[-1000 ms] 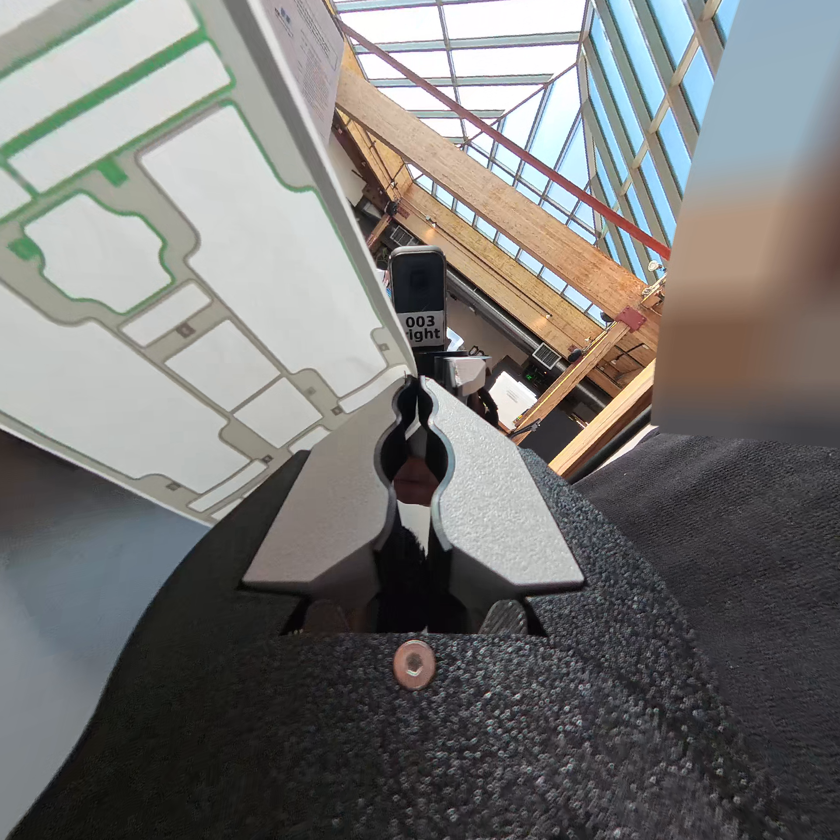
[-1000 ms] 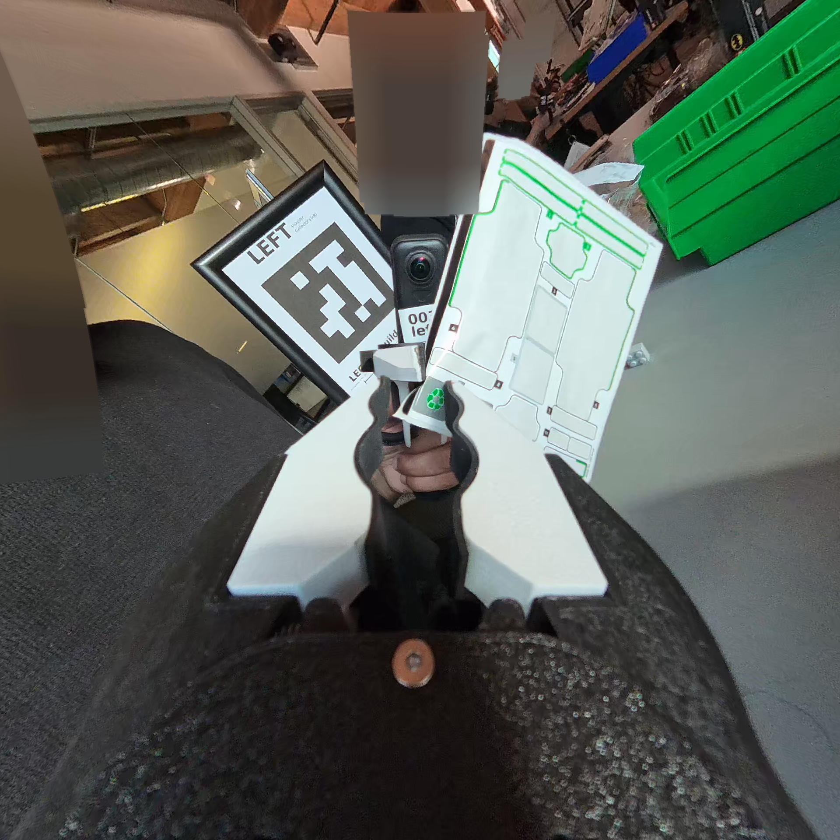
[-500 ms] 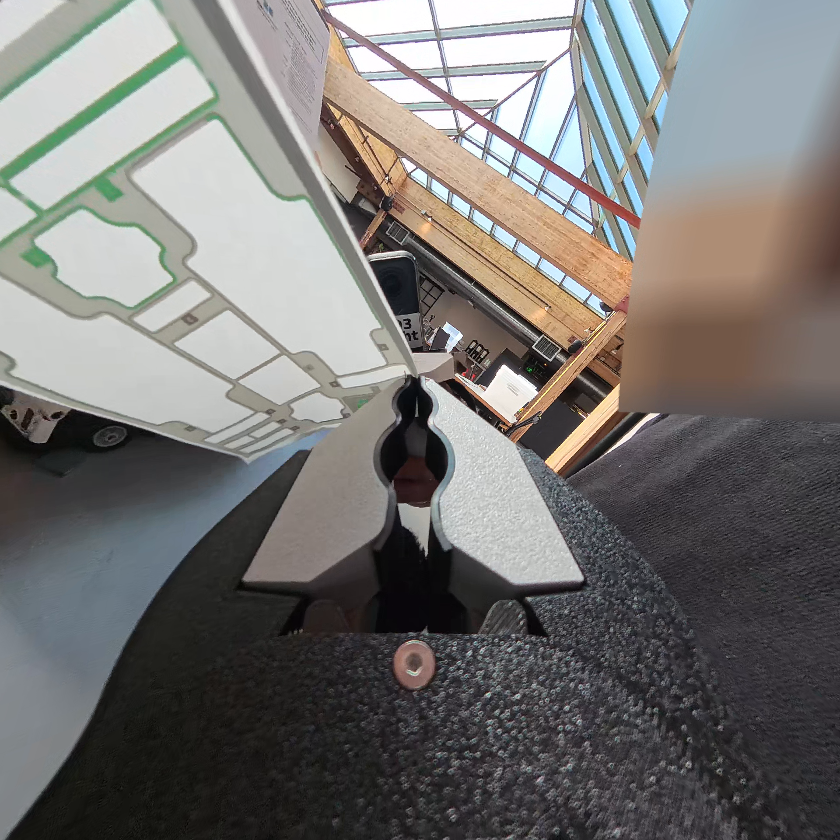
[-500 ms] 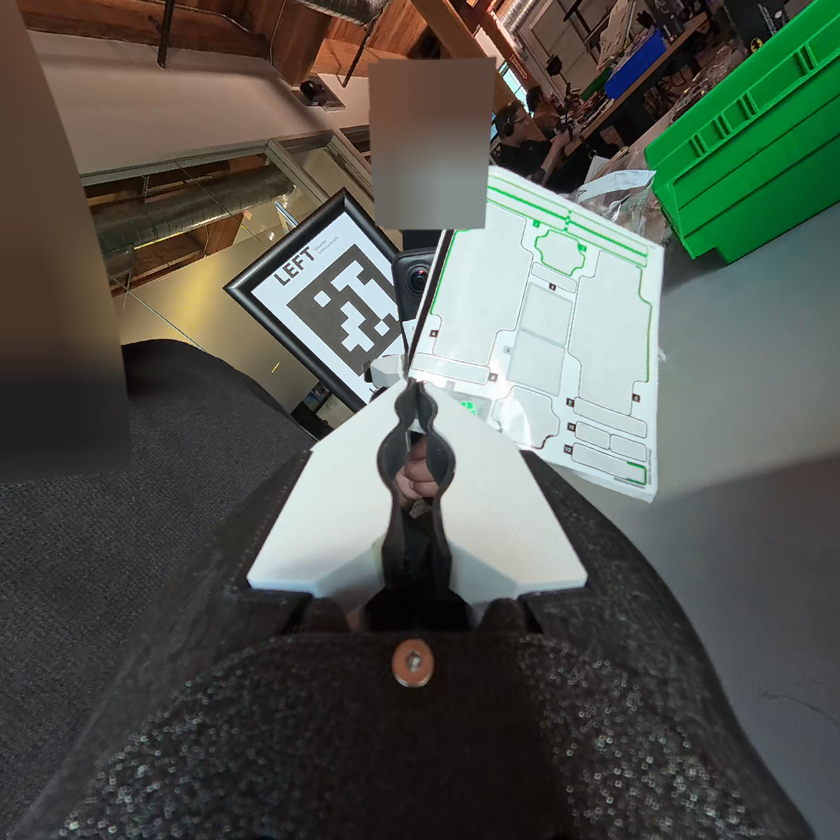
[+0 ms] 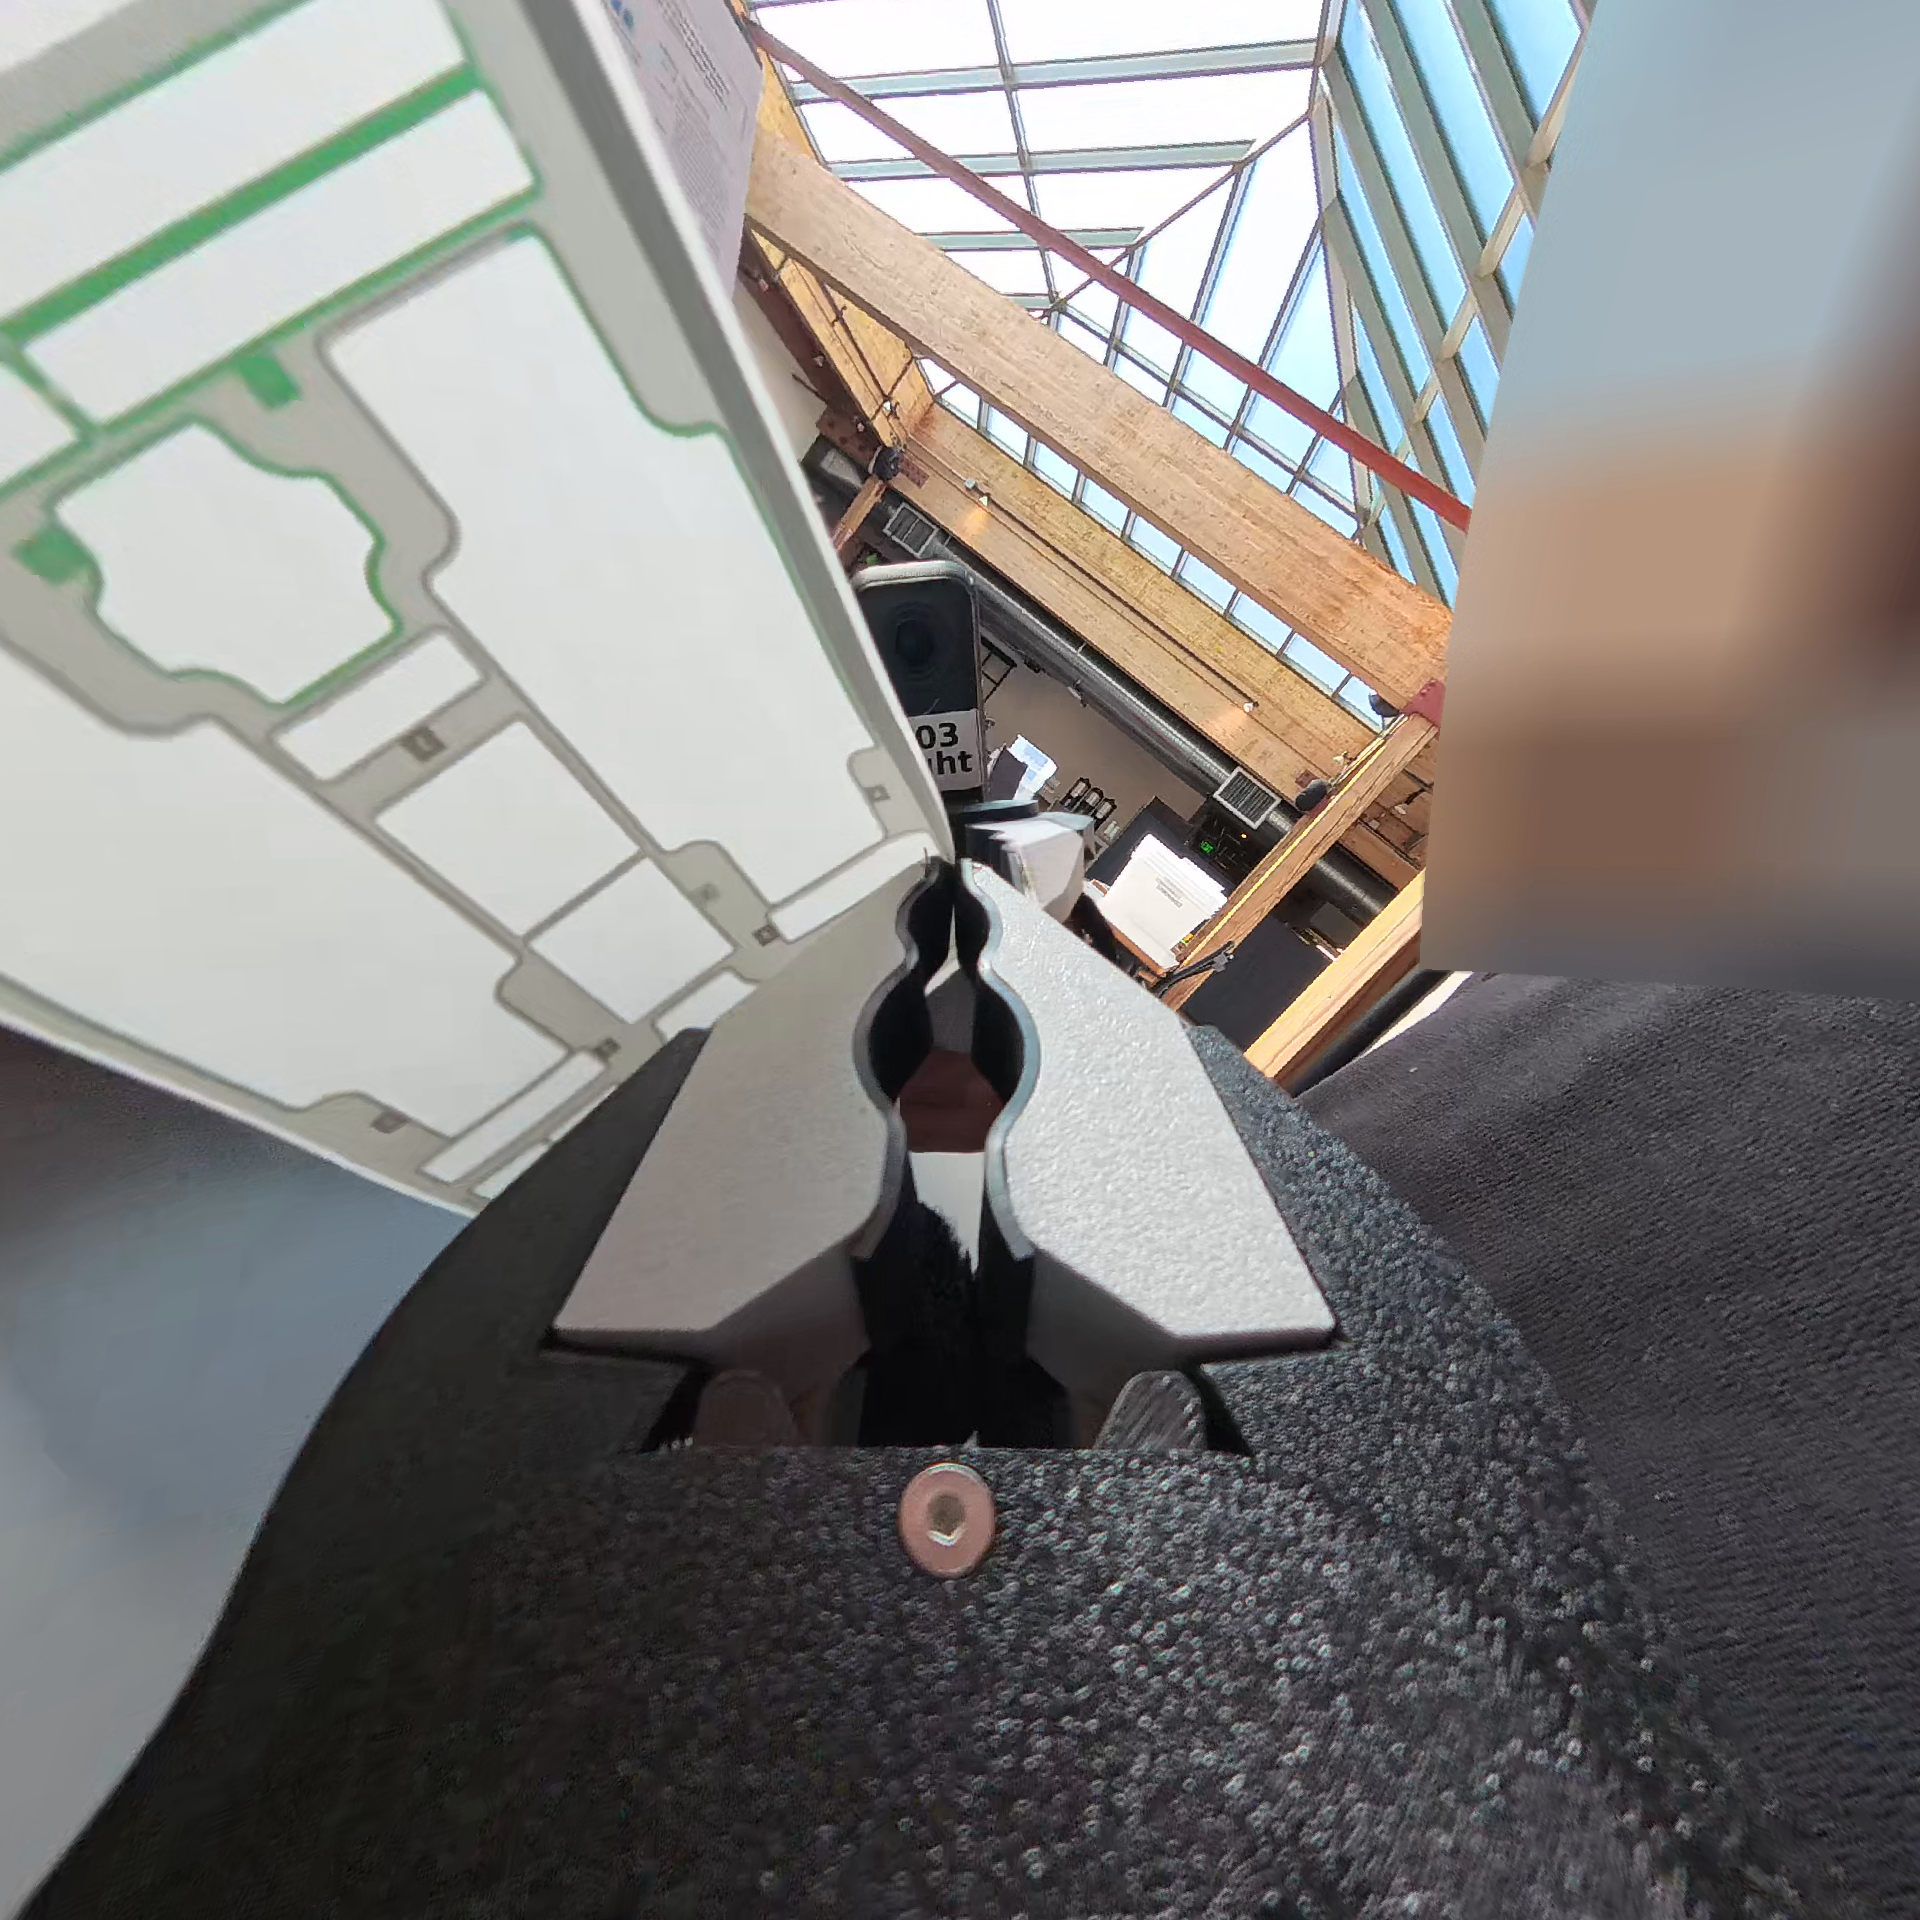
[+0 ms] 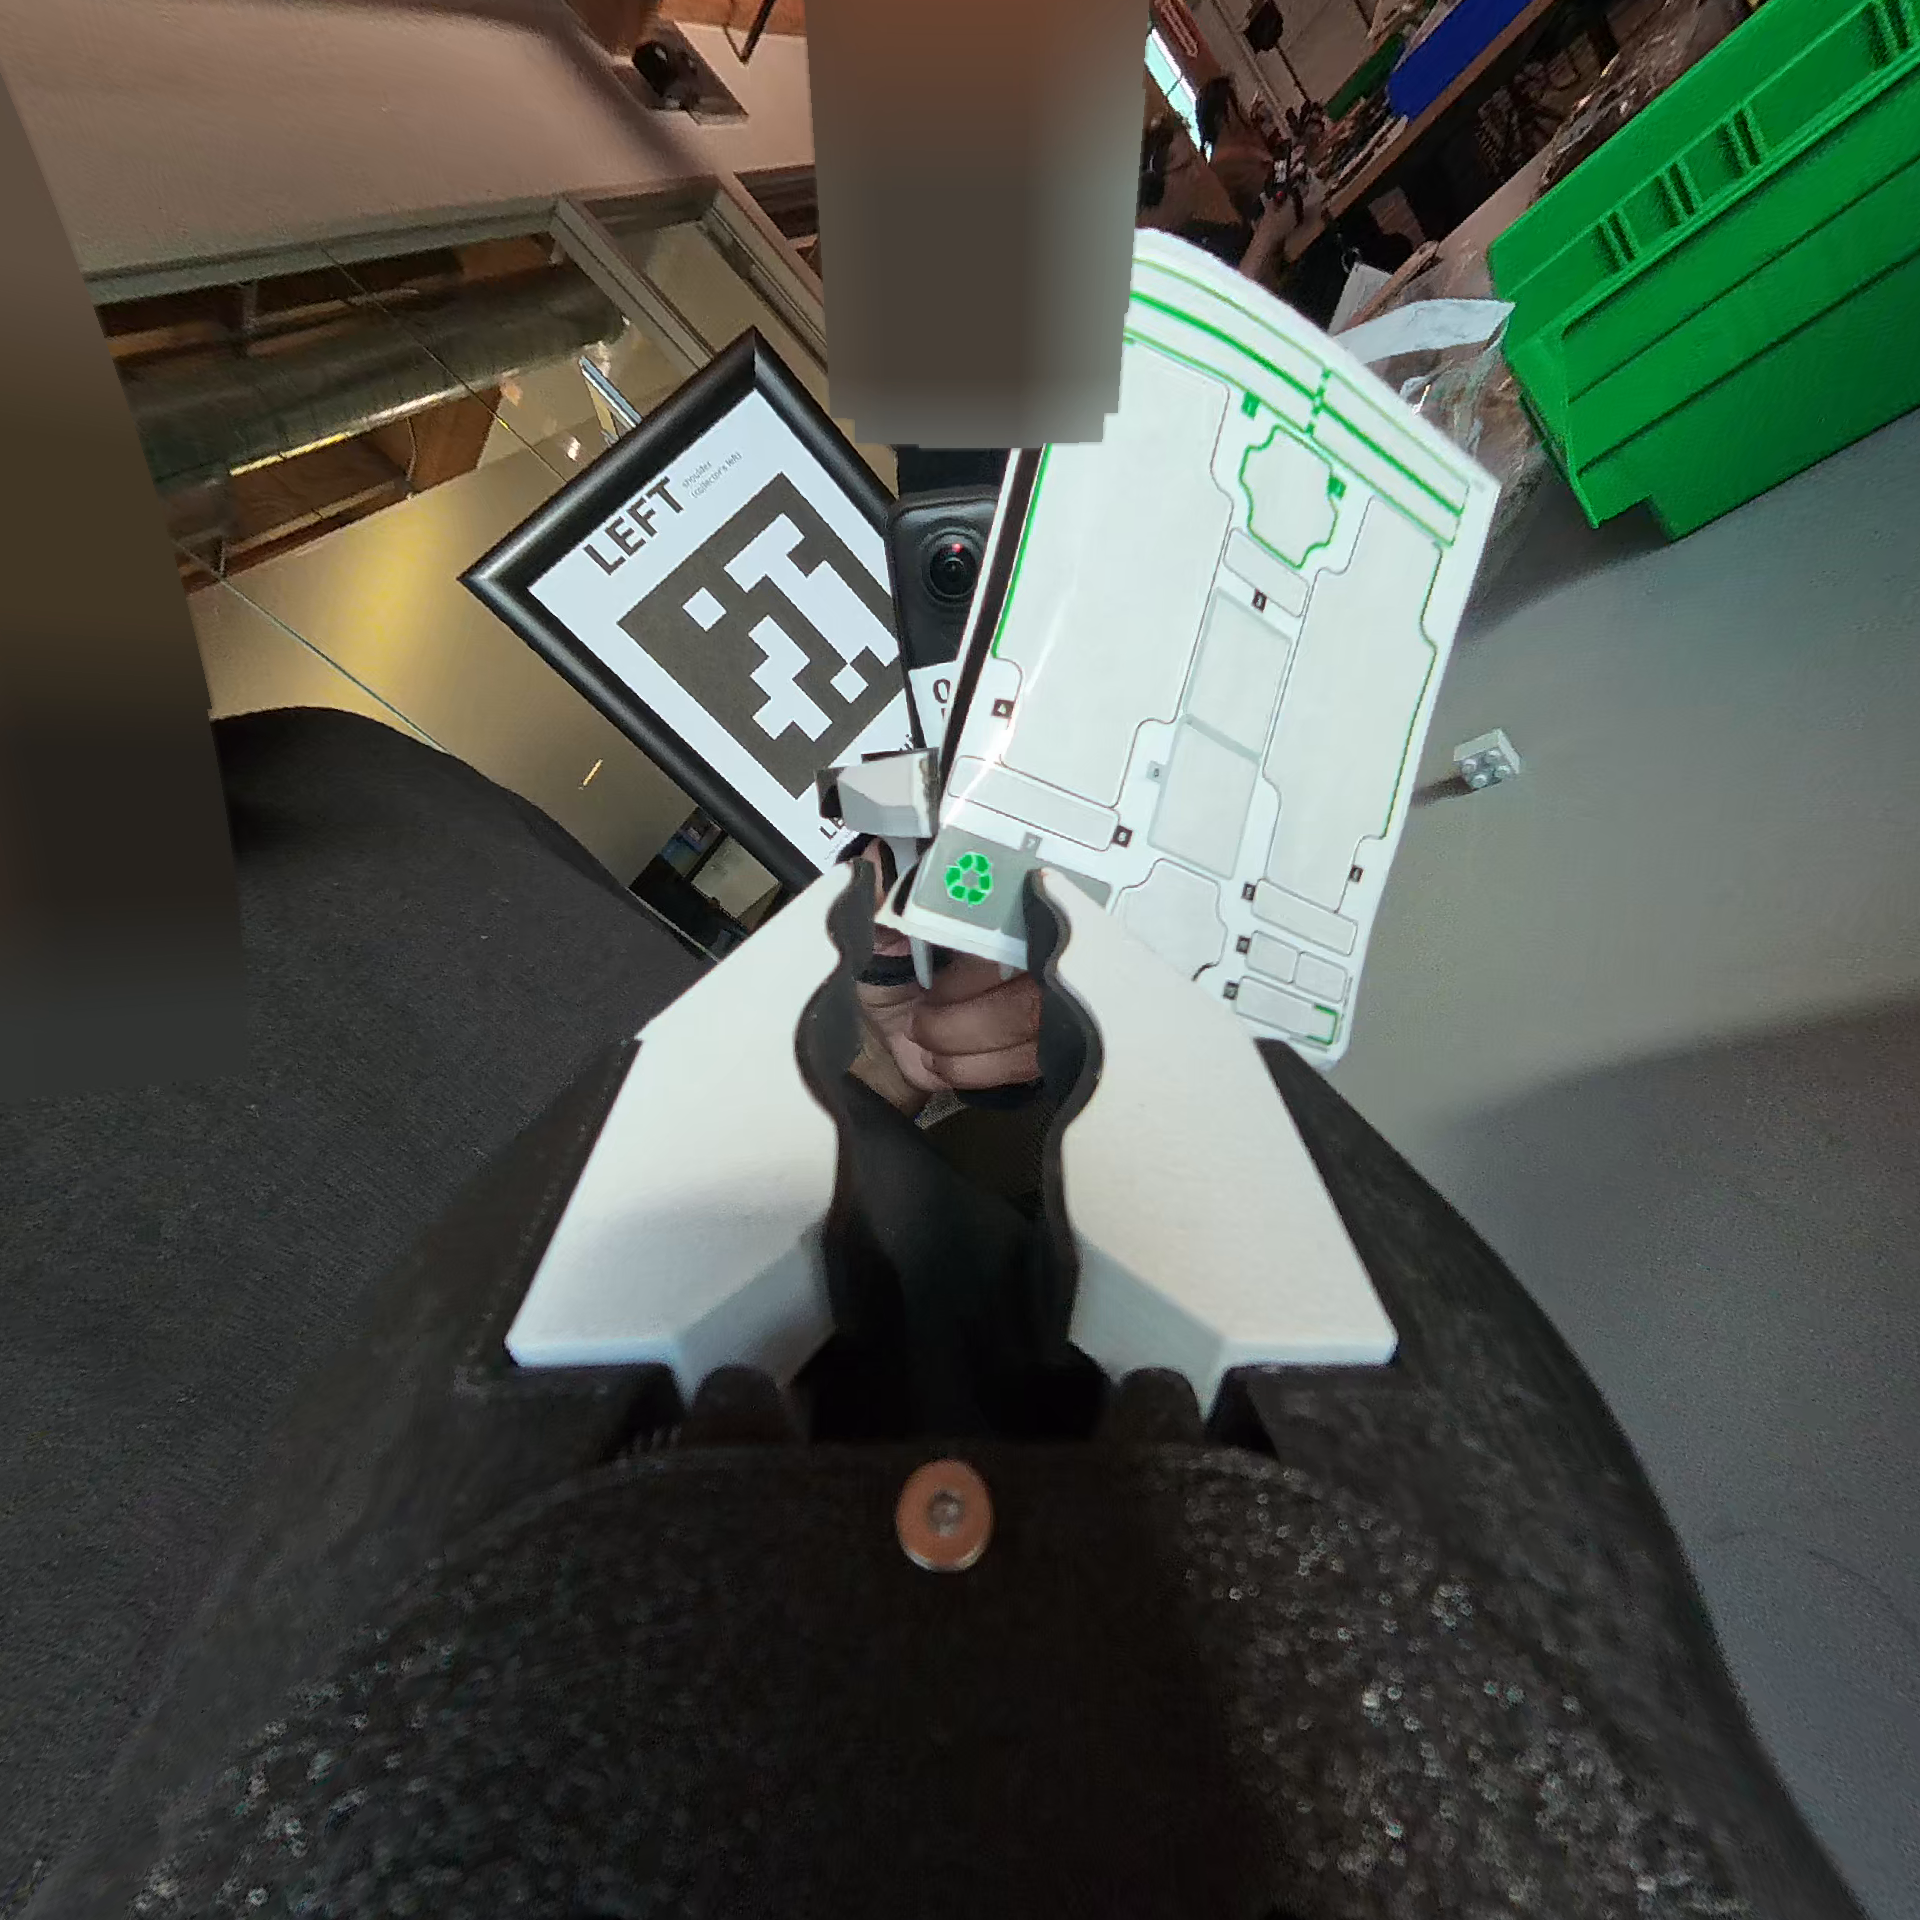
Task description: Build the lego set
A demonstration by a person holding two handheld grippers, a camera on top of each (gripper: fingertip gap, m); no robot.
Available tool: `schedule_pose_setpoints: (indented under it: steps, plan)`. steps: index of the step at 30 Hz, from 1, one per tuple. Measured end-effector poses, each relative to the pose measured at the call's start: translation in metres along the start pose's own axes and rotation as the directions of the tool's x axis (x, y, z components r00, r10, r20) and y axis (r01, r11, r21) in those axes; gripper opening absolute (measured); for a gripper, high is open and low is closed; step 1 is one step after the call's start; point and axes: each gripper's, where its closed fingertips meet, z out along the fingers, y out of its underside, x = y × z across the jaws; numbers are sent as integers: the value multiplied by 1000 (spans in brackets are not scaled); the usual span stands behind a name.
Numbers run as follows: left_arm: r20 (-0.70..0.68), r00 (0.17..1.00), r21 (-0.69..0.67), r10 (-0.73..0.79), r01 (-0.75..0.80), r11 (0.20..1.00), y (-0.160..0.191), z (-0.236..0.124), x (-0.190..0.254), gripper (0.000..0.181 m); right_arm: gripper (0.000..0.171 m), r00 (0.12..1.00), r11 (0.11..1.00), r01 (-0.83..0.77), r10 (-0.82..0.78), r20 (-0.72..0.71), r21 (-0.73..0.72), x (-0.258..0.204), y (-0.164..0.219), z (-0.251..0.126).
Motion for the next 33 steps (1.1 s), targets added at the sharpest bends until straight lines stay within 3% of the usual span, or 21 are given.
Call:
schedule_pose_setpoints:
  steps: [7,18,33]
  plan:
    - [-34,999,8,-10,10,1000,2,5,5,0,22,992,997,-58,52,118,50,-12,-5,-2]
    - [-15,1000,-1,21,-21,1000,4,6,4,0,1,989,993,-87,77,126,76,-8,-7,-8]
    - [-12,992,-36,123,-124,992,8,4,8,0,0,974,989,-135,120,192,66,-11,-3,-8]
